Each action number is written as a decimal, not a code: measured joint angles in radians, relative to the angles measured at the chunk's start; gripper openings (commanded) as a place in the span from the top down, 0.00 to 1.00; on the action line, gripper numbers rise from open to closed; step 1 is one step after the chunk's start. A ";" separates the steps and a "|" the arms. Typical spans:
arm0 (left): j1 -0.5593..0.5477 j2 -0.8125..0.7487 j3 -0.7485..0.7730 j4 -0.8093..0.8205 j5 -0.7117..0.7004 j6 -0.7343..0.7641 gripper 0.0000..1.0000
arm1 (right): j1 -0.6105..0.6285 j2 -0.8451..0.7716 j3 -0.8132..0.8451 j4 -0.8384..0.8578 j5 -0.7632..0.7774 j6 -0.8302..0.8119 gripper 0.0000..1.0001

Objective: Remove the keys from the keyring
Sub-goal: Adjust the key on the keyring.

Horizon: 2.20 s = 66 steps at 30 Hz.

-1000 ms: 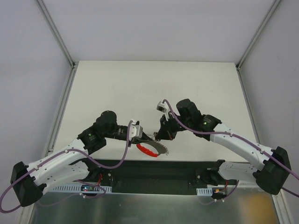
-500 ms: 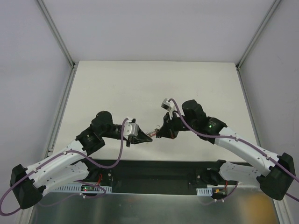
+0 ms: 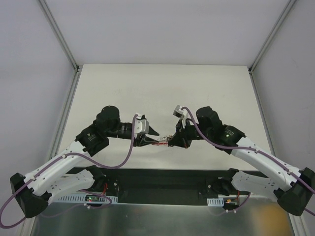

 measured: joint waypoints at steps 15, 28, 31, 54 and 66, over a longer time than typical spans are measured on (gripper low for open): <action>-0.053 0.021 0.012 -0.044 0.133 -0.088 0.71 | 0.000 -0.021 0.039 -0.050 0.033 -0.006 0.99; -0.114 0.153 -0.040 0.069 -0.136 -0.095 0.71 | 0.000 -0.025 0.058 -0.072 0.045 -0.005 0.99; -0.114 0.145 -0.040 0.108 -0.198 -0.092 0.71 | 0.000 -0.027 0.061 -0.082 0.048 -0.005 0.99; -0.114 0.195 -0.040 0.158 -0.173 -0.089 0.72 | 0.000 -0.033 0.071 -0.102 0.056 -0.005 0.99; -0.114 0.243 -0.040 0.232 -0.150 -0.105 0.73 | 0.000 -0.034 0.085 -0.109 0.056 -0.005 0.99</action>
